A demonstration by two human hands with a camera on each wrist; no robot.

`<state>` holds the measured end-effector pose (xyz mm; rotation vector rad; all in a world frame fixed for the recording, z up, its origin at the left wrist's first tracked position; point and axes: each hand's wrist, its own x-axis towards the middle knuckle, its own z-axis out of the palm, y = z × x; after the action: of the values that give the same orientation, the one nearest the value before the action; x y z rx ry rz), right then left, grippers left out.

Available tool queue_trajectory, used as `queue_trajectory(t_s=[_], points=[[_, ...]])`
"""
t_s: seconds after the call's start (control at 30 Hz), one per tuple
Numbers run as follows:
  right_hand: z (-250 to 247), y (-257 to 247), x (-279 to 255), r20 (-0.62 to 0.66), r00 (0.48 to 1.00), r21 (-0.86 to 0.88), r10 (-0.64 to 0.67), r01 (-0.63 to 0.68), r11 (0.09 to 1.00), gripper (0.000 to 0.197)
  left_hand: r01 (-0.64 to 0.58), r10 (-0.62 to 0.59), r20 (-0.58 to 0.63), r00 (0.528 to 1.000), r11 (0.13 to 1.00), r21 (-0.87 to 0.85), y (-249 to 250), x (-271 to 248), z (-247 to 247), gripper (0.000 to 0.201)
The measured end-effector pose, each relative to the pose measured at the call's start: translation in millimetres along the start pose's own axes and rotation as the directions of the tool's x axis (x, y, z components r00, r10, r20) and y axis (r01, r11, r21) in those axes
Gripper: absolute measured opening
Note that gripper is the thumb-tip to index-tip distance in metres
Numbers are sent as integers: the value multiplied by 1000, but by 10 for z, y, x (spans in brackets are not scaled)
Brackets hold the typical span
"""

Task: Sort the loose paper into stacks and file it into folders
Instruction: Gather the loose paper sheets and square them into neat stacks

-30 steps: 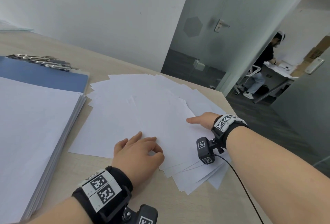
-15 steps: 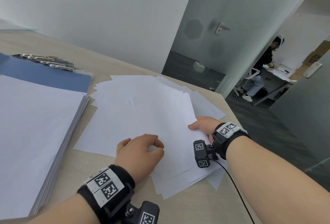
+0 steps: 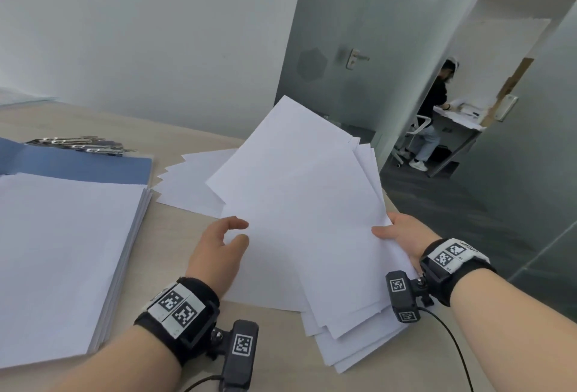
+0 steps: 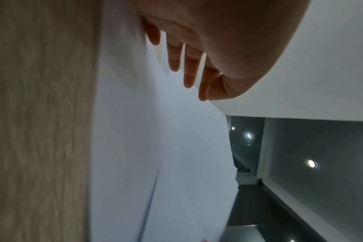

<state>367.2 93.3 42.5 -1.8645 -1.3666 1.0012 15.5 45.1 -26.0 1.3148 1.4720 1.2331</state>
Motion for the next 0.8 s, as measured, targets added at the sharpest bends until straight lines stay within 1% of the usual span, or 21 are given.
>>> queue_trajectory(t_s=[0.07, 0.17, 0.23, 0.27, 0.33, 0.4, 0.43, 0.47, 0.5, 0.53, 0.57, 0.6, 0.63, 0.67, 0.8], points=[[-157, 57, -107, 30, 999, -33, -20, 21, 999, 32, -31, 32, -39, 999, 999, 32, 52, 18, -59, 30], [-305, 131, -247, 51, 998, -50, -42, 45, 998, 31, -50, 62, -95, 994, 991, 125, 118, 141, -206, 50], [-346, 167, -350, 85, 996, -27, -38, 41, 999, 42, -3, 18, -101, 995, 990, 139, 168, 260, -324, 65], [-346, 169, -411, 106, 993, -3, -48, 48, 999, 42, 27, -15, -99, 995, 992, 120, 205, 312, -381, 72], [-342, 192, -489, 145, 988, 53, -50, 43, 998, 31, 64, -55, -86, 995, 993, 102, 285, 382, -486, 82], [-313, 203, -551, 188, 981, 90, -57, 40, 995, 32, 96, -90, -58, 994, 988, 120, 349, 420, -572, 84], [-294, 211, -566, 208, 976, 106, -65, 44, 993, 35, 108, -103, -41, 994, 986, 126, 368, 428, -613, 82], [-279, 215, -569, 218, 973, 114, -71, 46, 992, 35, 117, -114, -28, 993, 983, 142, 384, 427, -645, 76], [-263, 213, -570, 216, 973, 116, -77, 52, 992, 31, 120, -118, -22, 993, 980, 161, 390, 422, -671, 64], [-248, 215, -564, 213, 973, 111, -84, 61, 992, 31, 120, -118, -24, 993, 973, 196, 393, 411, -695, 46], [-228, 225, -547, 210, 974, 114, -82, 59, 992, 35, 114, -110, -29, 993, 964, 240, 393, 395, -718, 29], [-213, 237, -525, 207, 976, 112, -70, 47, 993, 42, 108, -103, -34, 994, 955, 277, 390, 382, -741, 19], [-197, 248, -510, 201, 977, 107, -67, 46, 993, 47, 110, -101, -46, 994, 950, 293, 369, 375, -769, 15], [-183, 263, -490, 187, 980, 91, -67, 51, 995, 47, 118, -105, -63, 993, 950, 289, 349, 366, -802, 14], [-155, 306, -463, 70, 997, 30, -44, 42, 999, 18, 175, -132, -176, 975, 950, 257, 237, 415, -1010, 16]])
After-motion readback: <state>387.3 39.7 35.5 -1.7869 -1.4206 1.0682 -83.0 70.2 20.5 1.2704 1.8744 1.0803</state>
